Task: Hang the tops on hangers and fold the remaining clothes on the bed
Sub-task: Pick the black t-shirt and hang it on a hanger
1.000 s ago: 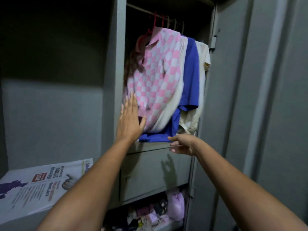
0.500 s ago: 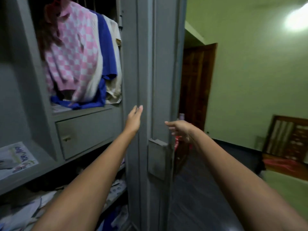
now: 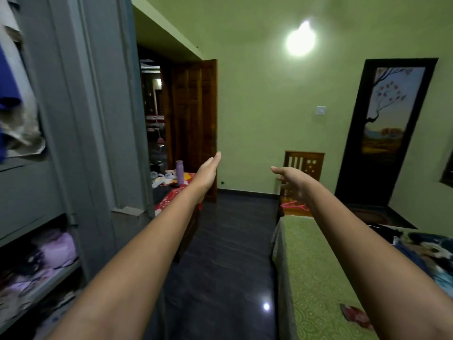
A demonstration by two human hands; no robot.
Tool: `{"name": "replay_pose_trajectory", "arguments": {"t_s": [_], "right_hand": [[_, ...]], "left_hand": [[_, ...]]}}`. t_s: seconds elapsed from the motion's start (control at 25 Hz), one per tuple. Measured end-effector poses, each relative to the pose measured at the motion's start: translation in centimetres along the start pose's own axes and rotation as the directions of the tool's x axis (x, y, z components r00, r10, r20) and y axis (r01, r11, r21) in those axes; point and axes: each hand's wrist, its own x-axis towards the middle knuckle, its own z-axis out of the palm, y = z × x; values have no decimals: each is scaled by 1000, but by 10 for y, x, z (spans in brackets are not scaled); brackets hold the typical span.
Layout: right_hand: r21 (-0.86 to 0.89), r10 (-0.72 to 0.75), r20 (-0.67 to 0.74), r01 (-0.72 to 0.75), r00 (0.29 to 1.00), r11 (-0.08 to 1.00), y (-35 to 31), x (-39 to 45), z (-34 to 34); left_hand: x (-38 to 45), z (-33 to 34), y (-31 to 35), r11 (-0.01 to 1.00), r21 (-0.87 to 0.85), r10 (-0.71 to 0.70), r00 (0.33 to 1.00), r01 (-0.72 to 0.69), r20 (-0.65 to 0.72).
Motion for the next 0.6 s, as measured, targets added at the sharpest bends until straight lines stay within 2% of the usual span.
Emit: {"name": "replay_pose_trajectory", "arguments": {"t_s": [0.2, 0.36, 0.6], "right_hand": [[90, -35, -41, 38, 999, 995, 21, 79, -4], [39, -36, -51, 38, 998, 999, 16, 174, -8], [77, -42, -104, 50, 994, 996, -21, 343, -29]], "left_hand": [[82, 29, -28, 990, -138, -21, 999, 17, -29], [180, 41, -52, 985, -174, -23, 998, 14, -51], [357, 52, -52, 991, -127, 27, 995, -40, -99]]}}
